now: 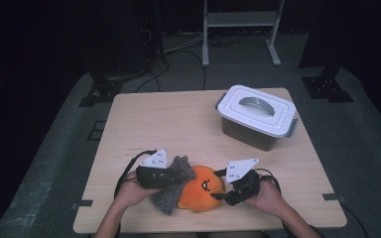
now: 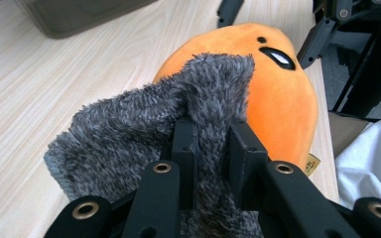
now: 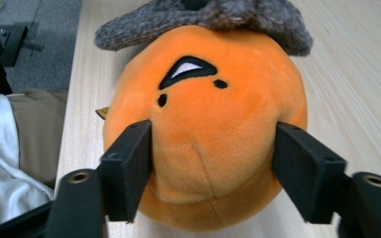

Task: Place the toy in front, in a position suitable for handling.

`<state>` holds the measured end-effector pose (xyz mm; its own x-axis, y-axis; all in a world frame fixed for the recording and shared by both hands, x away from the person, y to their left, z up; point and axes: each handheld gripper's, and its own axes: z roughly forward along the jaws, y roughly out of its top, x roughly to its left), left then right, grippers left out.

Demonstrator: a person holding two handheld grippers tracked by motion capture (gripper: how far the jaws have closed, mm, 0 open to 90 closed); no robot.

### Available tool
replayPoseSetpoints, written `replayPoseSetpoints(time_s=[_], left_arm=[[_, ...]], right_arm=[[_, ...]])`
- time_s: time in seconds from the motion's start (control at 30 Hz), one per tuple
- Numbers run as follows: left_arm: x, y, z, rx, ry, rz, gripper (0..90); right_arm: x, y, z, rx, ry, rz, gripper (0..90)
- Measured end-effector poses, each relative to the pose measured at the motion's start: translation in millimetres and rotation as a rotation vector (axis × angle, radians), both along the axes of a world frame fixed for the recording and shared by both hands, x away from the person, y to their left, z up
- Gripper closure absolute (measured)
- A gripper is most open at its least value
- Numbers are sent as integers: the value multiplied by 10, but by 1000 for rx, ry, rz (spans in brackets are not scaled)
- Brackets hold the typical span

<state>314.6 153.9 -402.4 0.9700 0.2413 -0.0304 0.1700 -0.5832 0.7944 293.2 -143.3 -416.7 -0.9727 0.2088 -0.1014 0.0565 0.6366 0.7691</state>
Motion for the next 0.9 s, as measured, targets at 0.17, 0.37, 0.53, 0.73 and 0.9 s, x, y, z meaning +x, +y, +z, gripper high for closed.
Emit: replayPoseSetpoints(time_s=[0.17, 0.37, 0.53, 0.73, 0.9], left_arm=[[23, 67, -47, 23, 32, -10, 763], [20, 35, 2, 8, 21, -19, 766], [-30, -81, 186, -35, -17, -49, 768], [1, -69, 96, 1, 2, -29, 773], [40, 29, 39, 22, 27, -2, 772]], right_arm=[[94, -115, 8, 38, 100, -42, 240], [122, -47, -28, 32, 133, -37, 284], [66, 57, 49, 52, 78, -18, 414], [32, 51, 44, 20, 36, 12, 466], [32, -1, 32, 27, 46, 5, 465]])
